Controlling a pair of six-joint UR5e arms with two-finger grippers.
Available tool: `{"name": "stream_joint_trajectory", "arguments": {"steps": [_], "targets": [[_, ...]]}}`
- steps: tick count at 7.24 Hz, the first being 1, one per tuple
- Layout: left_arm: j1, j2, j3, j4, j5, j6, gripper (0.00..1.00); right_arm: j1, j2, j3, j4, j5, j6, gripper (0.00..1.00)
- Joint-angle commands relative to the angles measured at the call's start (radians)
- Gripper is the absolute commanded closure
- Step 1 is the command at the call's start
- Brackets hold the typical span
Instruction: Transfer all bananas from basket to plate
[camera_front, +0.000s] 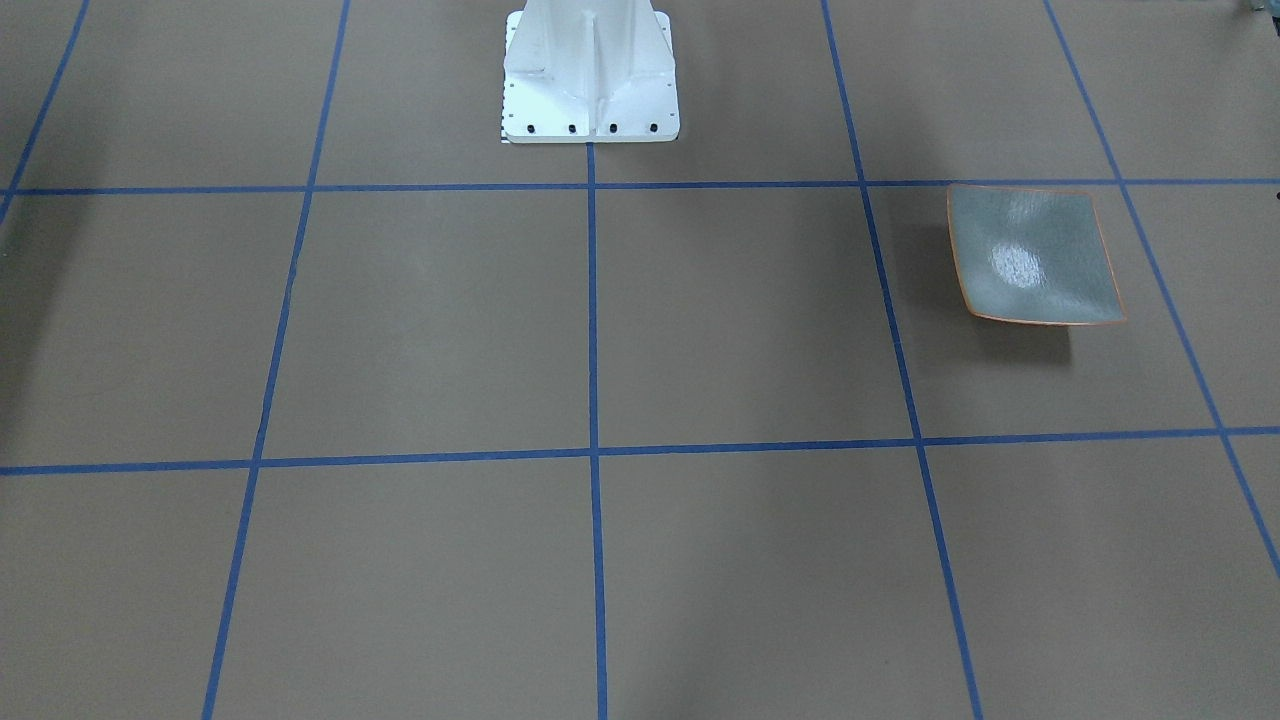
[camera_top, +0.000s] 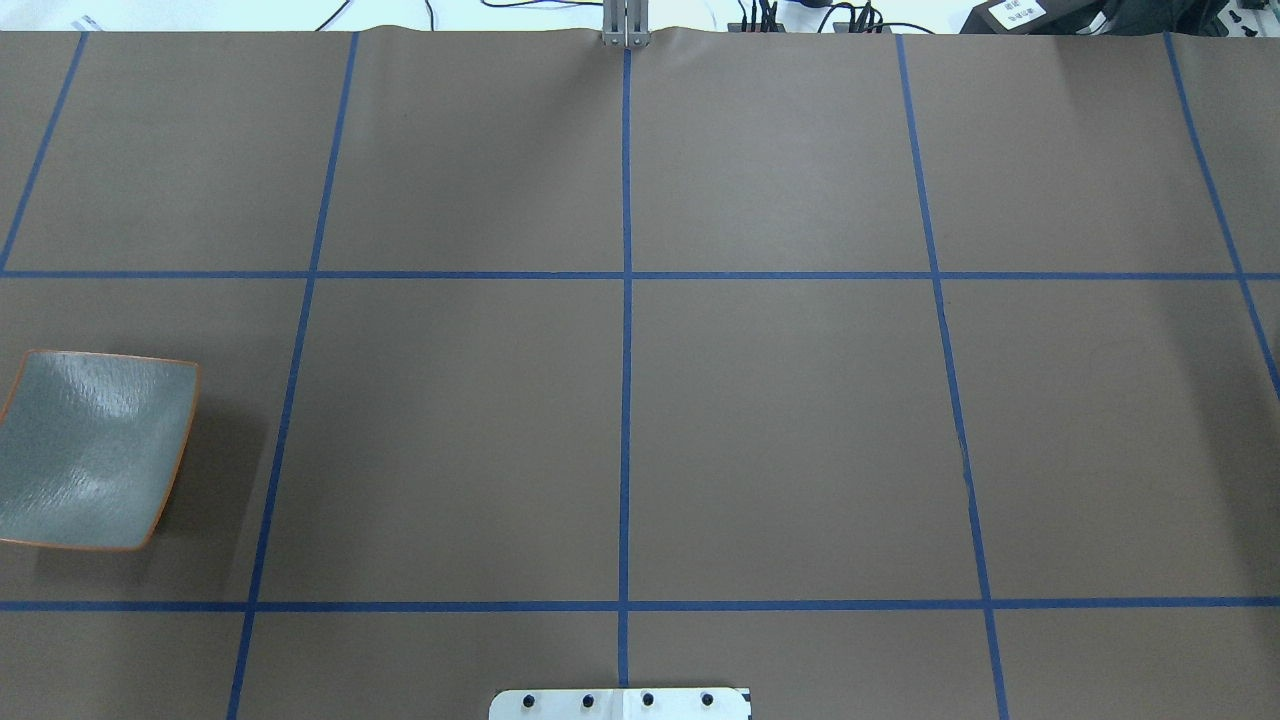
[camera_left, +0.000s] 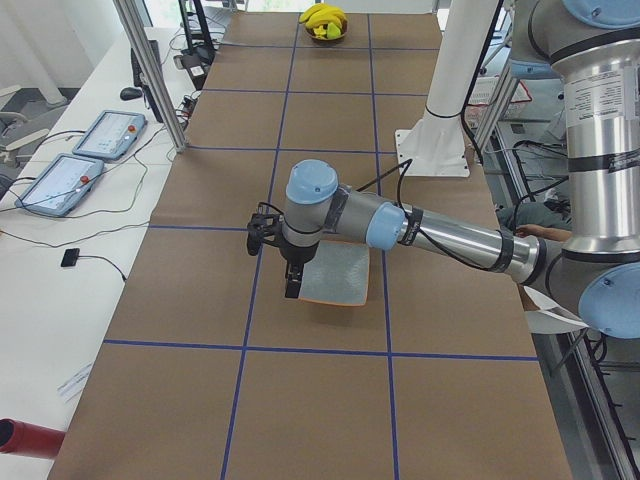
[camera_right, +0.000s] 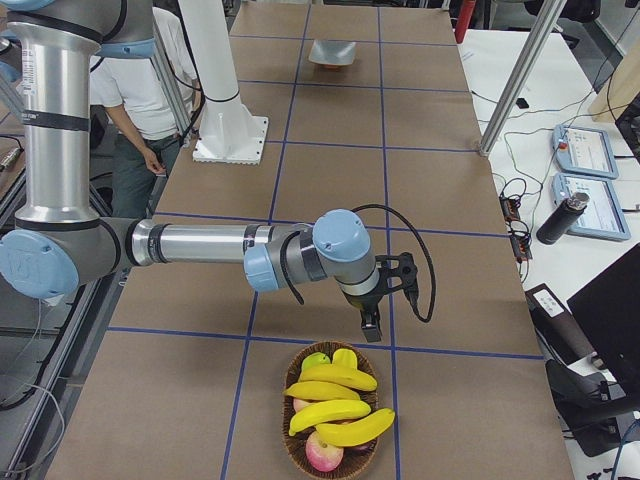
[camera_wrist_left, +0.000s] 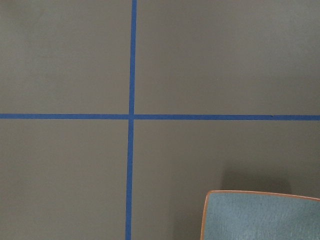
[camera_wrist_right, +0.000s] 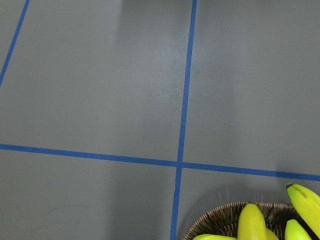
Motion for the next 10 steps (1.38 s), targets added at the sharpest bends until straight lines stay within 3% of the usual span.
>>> {"name": "stream_joint_trajectory", "arguments": {"steps": [1, 3, 5, 10], "targets": [[0.001, 0.025, -0.009, -0.047, -0.001, 0.025, 0.00, -0.016, 0.043, 0.001, -0.128, 0.001, -0.005, 0.00], [0.001, 0.035, -0.010, -0.051, 0.001, 0.016, 0.00, -0.016, 0.011, 0.008, -0.129, 0.015, -0.007, 0.00], [0.002, 0.033, -0.015, -0.053, -0.002, 0.016, 0.00, -0.016, -0.012, 0.010, -0.121, 0.085, -0.002, 0.00], [0.001, 0.035, -0.012, -0.053, -0.028, 0.016, 0.00, -0.016, -0.021, 0.034, -0.118, 0.104, -0.004, 0.00]]}}
